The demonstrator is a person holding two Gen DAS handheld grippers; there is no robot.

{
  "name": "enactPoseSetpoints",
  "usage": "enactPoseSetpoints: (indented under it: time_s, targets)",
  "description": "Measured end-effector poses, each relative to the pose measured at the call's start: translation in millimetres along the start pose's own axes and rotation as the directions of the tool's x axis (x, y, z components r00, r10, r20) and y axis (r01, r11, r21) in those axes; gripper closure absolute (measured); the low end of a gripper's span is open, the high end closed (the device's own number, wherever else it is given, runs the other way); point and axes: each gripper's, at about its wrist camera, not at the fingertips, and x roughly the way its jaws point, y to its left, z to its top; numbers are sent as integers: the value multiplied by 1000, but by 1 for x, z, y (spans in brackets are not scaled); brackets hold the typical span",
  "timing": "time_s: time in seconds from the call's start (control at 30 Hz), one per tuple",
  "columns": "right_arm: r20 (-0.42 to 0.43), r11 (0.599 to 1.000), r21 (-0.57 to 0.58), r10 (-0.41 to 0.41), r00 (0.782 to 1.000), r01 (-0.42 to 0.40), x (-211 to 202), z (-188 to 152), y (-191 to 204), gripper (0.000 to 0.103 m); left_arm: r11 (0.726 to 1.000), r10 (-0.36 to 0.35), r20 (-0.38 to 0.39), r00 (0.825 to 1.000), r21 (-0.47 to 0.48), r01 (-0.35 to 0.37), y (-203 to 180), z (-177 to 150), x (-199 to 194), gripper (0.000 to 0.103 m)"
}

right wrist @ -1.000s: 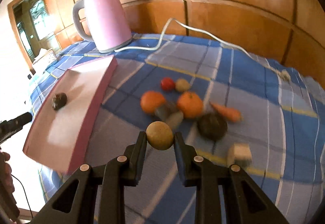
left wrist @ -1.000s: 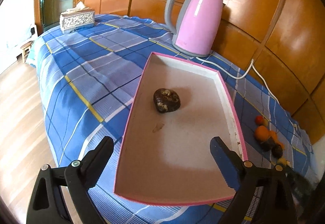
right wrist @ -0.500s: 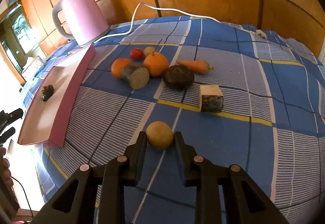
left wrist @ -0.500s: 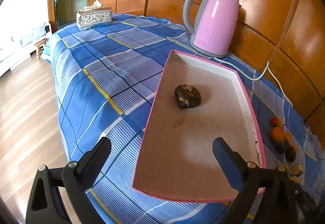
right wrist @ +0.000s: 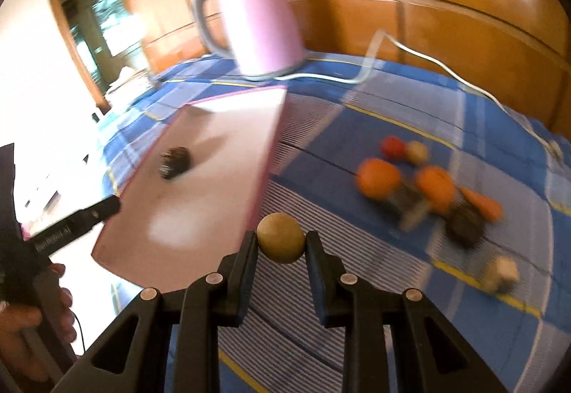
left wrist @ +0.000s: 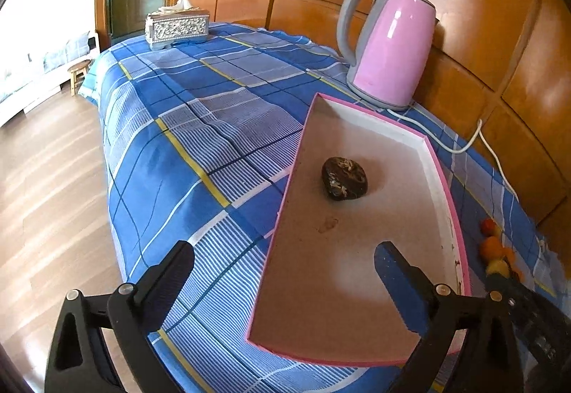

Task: Organize fruits
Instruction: 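Carry the tan ball over the tray and release it with the right gripper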

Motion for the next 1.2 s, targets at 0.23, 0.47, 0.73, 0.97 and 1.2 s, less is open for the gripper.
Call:
enactPoseSetpoints:
  time_s: [0.23, 0.47, 0.73, 0.97, 1.2]
  targets:
    - [-21, 1000, -26, 7, 1000, -8, 33, 29, 28, 76, 999, 0, -11, 1000, -53, -1, 9, 3, 2, 0]
    - [-32, 1000, -11, 18, 999, -18, 50, 39, 42, 67, 997, 11, -25, 1000, -78, -13, 15, 4, 6, 0]
    - [-8, 999, 8, -35, 999, 35, 22, 16, 25, 67, 998, -3, -23, 1000, -69, 2, 12, 4, 3, 0]
    - [8, 984, 96, -152, 988, 151, -5, -11, -15, 66, 999, -28, -21, 999, -39, 27, 4, 4, -1, 0]
    - [23, 918, 214, -346, 938, 333, -35, -39, -66, 66, 998, -60, -13, 998, 30, 61, -10, 1, -5, 0]
